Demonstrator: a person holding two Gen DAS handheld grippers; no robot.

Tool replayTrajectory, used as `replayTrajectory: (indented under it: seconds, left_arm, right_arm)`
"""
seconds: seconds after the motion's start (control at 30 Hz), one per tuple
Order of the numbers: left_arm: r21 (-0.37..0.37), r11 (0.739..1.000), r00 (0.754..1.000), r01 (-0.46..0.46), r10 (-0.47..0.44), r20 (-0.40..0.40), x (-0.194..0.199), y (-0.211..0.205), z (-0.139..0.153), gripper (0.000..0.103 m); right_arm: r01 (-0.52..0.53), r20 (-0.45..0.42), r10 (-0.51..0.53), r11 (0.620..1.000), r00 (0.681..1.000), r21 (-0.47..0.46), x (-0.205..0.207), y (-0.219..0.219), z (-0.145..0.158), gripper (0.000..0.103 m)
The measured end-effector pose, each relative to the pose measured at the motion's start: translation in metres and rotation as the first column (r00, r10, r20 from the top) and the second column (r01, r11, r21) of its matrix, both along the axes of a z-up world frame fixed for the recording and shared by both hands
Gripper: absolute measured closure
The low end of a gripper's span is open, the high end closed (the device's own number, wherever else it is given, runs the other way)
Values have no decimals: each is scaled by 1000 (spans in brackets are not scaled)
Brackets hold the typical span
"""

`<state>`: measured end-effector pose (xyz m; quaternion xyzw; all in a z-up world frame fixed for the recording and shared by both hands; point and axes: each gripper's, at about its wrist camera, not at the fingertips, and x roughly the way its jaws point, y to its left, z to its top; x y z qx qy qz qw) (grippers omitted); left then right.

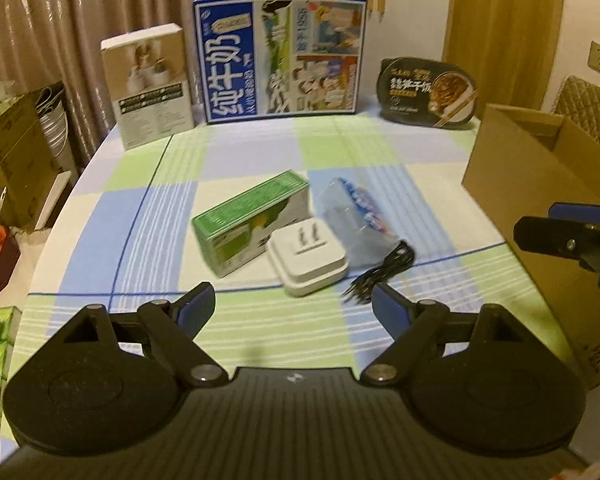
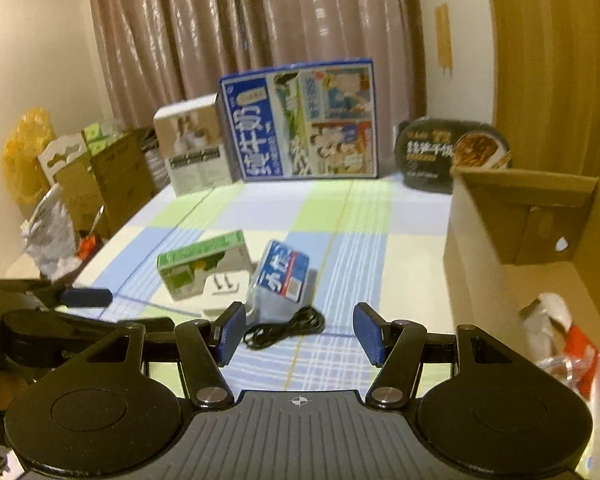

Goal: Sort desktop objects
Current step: 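Move both tools back over the remaining items on the table, then move the right gripper to the black cable while the left gripper approaches the white plug adapter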

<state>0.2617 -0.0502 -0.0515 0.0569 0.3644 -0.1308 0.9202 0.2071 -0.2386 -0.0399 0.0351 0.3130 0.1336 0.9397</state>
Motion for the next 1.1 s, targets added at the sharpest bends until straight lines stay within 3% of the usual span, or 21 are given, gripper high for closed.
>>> replayTrajectory:
  seconds: [0.43,0.6,0.77,1.1]
  left_arm:
    - [23,1000,999,-6,7,-41,5,18,-16,18]
    - [27,1000,999,-5,6,-45,6,19,-21,16]
    - [22,1000,999,-9,10,-48,12,20,-22,16]
    - [37,999,1000,18,-18,-4,21,13,-24,15]
  right_arm:
    - [-39,-92,33,998,995,-55,7,14,-28,44]
    - [-49,-110,40,996,993,-80,11,16,-34,39]
    - [-32,-108,24,996,994,-79,16,11,-36,27]
    - [-55,-113,47,996,992,-67,28,12,-44,26]
